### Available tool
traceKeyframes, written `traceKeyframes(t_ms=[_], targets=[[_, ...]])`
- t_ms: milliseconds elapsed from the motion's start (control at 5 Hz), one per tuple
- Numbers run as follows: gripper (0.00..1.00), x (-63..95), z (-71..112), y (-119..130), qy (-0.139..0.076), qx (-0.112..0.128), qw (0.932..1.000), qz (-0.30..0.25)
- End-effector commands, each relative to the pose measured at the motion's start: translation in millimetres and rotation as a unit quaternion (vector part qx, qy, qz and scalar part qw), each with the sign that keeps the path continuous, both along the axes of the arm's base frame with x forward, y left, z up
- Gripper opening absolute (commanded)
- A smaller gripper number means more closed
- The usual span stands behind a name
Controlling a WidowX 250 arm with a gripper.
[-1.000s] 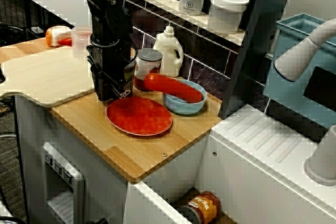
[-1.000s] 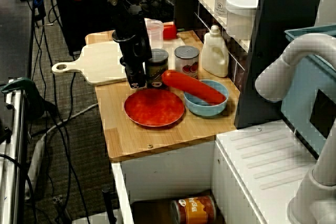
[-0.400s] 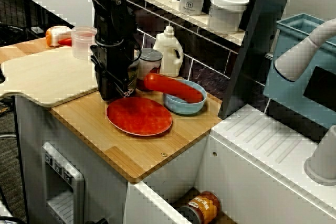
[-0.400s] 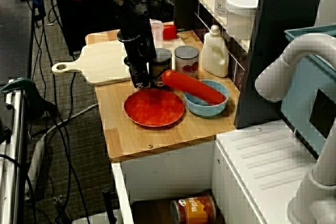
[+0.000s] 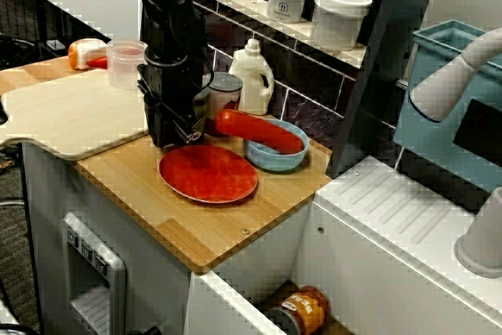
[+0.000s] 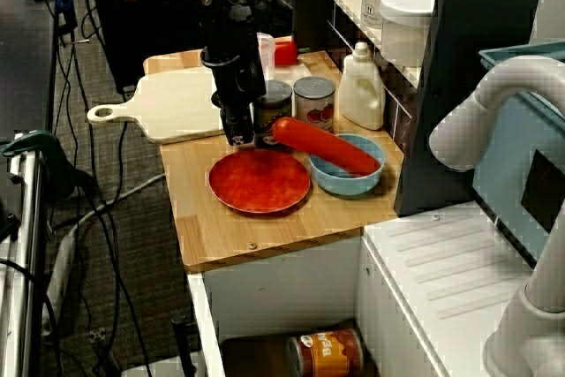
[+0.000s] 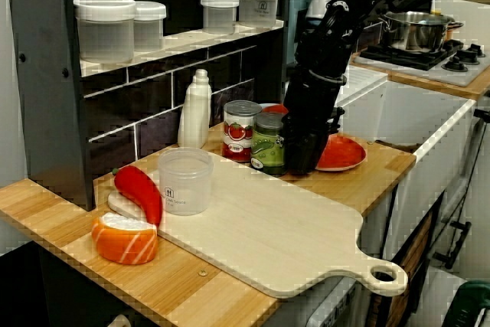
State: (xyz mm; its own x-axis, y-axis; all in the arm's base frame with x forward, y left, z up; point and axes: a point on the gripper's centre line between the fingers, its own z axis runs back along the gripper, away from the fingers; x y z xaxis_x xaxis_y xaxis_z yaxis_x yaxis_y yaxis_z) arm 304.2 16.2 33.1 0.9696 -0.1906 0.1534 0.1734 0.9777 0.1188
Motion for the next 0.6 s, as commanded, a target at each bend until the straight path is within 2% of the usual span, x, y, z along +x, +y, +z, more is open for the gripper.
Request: traceKeyframes(t_ms=[0, 400], targets=[[1.0, -6.0, 15.2, 11, -0.017, 0.001, 0.9998, -0.008], [1.0, -19.6, 23.1, 20, -0.013, -0.012, 0.9997, -0.014]])
